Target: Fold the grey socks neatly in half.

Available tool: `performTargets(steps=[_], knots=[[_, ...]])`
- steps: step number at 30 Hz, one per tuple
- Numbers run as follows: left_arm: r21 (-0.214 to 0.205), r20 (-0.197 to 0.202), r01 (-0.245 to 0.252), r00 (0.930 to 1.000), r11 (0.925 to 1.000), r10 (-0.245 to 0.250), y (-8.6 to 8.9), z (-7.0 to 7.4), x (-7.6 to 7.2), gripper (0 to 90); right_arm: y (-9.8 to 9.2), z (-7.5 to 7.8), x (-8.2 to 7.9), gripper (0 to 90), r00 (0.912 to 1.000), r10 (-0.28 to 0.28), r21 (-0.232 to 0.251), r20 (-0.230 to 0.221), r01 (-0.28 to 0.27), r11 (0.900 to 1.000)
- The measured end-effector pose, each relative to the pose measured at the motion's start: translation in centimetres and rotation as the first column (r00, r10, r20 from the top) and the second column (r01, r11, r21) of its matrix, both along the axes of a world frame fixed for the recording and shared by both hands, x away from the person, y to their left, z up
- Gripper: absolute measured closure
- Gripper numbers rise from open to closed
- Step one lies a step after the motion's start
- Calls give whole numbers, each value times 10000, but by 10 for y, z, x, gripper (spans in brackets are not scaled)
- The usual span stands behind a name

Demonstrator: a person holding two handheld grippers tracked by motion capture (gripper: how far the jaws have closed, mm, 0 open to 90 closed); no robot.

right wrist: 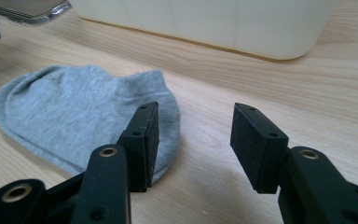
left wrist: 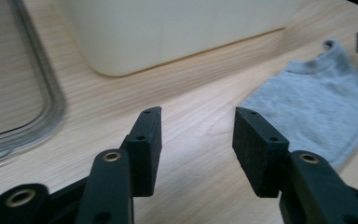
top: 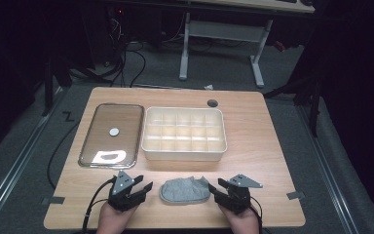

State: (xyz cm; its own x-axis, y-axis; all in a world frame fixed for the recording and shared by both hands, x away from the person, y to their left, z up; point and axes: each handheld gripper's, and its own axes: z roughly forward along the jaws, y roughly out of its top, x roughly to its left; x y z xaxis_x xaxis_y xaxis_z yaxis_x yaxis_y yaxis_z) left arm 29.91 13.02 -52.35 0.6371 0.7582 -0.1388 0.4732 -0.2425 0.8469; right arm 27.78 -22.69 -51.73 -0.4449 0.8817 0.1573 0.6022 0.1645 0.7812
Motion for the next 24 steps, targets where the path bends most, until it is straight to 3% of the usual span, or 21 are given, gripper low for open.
performTargets(steps=[10,14,15,16,19,24], knots=[[342,-87,1048,9945,9939,-1046,-35,2,-9,623,11,-3,-1,554,9991,260,-106,-343,-264,9996],[735,-56,1172,9931,9904,-1172,-46,0,-13,629,13,-4,-2,568,9985,315,-169,-451,-323,9993],[1156,29,1188,9928,9862,-1199,-52,-2,-15,641,15,-5,-1,570,9982,244,-190,-540,-255,9995],[1156,29,1188,9928,9862,-1199,-52,-2,-15,645,15,-5,-1,570,9982,244,-190,-540,-255,9995],[1690,10,1201,9925,9783,-1221,-57,-5,-16,657,17,-8,0,577,9974,268,-326,-668,-290,9990],[1941,44,1094,9937,9749,-1124,-58,-7,-17,691,19,-9,0,587,9964,250,-373,-814,-281,9989]])
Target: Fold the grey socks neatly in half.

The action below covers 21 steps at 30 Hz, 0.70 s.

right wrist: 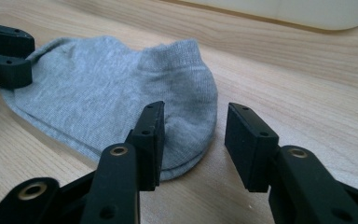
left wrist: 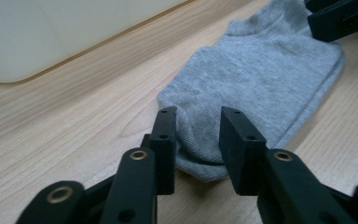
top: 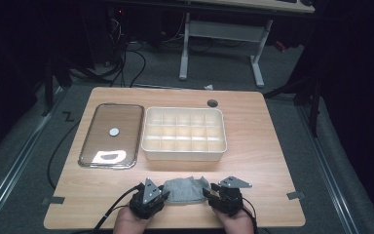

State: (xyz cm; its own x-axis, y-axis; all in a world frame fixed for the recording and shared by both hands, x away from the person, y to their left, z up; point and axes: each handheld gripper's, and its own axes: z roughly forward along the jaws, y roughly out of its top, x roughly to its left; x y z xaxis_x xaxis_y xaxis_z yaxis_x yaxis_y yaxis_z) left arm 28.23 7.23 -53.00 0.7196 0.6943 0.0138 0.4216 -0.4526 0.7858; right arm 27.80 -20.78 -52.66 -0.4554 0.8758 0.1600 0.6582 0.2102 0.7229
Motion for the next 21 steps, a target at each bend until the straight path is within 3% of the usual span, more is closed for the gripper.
performTargets(steps=[11,21], knots=[[689,445,-66,9990,9976,36,2,-1,-5,692,11,-2,-3,652,9998,188,-238,26,-187,9995],[632,403,-109,9992,9979,83,8,-2,-6,691,16,-3,-5,766,9989,467,-308,52,-465,9984]])
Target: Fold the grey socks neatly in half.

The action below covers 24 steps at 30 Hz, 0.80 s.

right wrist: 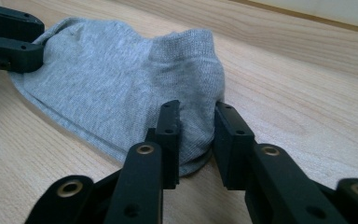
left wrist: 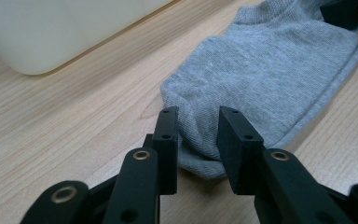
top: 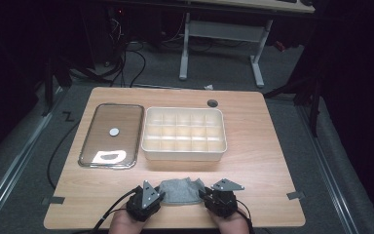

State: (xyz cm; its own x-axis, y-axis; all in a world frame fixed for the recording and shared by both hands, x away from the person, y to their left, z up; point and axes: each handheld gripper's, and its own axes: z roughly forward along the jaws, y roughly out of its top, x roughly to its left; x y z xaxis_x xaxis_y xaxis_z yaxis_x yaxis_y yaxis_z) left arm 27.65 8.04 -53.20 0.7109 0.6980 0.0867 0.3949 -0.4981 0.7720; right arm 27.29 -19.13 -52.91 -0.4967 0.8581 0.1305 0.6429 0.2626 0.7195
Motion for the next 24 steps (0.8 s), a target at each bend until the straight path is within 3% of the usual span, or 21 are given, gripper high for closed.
performTargets(steps=[6,7,8,10,11,12,15,17,21,23,24], knots=[[-8,43,-5,10000,10000,5,-1,3,-1,702,0,0,0,811,9998,190,41,5,-190,9998],[-426,156,-47,9999,9991,54,-2,11,-2,708,0,0,0,813,9998,199,7,49,-199,9998],[-426,156,-47,9999,9991,54,-2,11,-2,709,0,0,0,813,9998,199,7,49,-199,9998],[-985,260,61,9997,9951,-36,-9,23,-1,732,1,0,-1,813,9998,167,21,52,-167,9999],[-985,260,61,9997,9951,-36,-9,23,-1,747,1,0,-1,813,9998,167,21,52,-167,9999],[-1337,86,120,9999,9910,-109,-17,28,1,784,1,0,-1,813,9998,181,14,83,-181,9998],[-1564,-183,124,9997,9876,-154,-26,29,4,842,1,-1,-1,812,9998,181,-11,105,-181,9998],[-1375,-493,80,9987,9905,-149,-41,23,8,860,1,-1,-1,812,9998,166,-21,145,-165,9999],[-1260,-819,-49,9966,9920,-55,-53,17,11,857,1,-1,-1,813,9997,169,-24,175,-168,9999],[-1048,-867,-26,9962,9945,-65,-58,14,11,851,1,-1,-1,814,9997,166,-20,171,-166,9999],[-724,-937,11,9956,9974,-79,-63,9,12,846,2,-1,-1,814,9997,165,-18,164,-165,9999]])
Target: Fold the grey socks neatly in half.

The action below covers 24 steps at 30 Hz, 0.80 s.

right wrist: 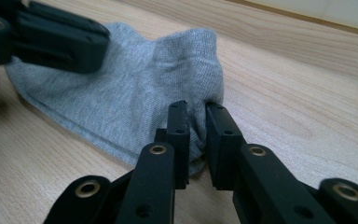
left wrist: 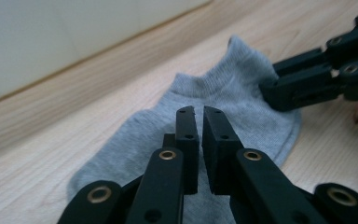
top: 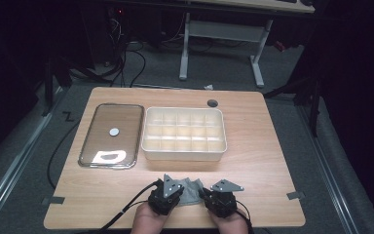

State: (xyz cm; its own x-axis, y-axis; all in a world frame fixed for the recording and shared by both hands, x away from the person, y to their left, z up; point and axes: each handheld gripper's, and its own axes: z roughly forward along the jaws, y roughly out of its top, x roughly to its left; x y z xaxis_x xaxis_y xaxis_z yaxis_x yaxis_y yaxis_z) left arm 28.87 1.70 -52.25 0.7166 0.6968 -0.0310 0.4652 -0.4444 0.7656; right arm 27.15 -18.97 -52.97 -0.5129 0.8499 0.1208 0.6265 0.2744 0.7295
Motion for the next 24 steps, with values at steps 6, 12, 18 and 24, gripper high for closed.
performTargets(steps=[6,12,18,24], knots=[[454,157,26,9999,9990,-34,-6,-5,-2,854,0,1,-1,818,10000,-11,20,82,10,10000],[722,408,-3,9992,9974,-26,-12,-6,-2,855,-4,8,-3,821,9991,-70,378,417,54,9993],[948,712,-22,9974,9955,-46,-17,-7,-1,854,-7,17,-8,821,9971,191,939,737,-260,9952],[1144,995,-51,9950,9934,-63,-25,-8,0,852,-6,23,-10,823,9943,176,1371,1049,-319,9900]])
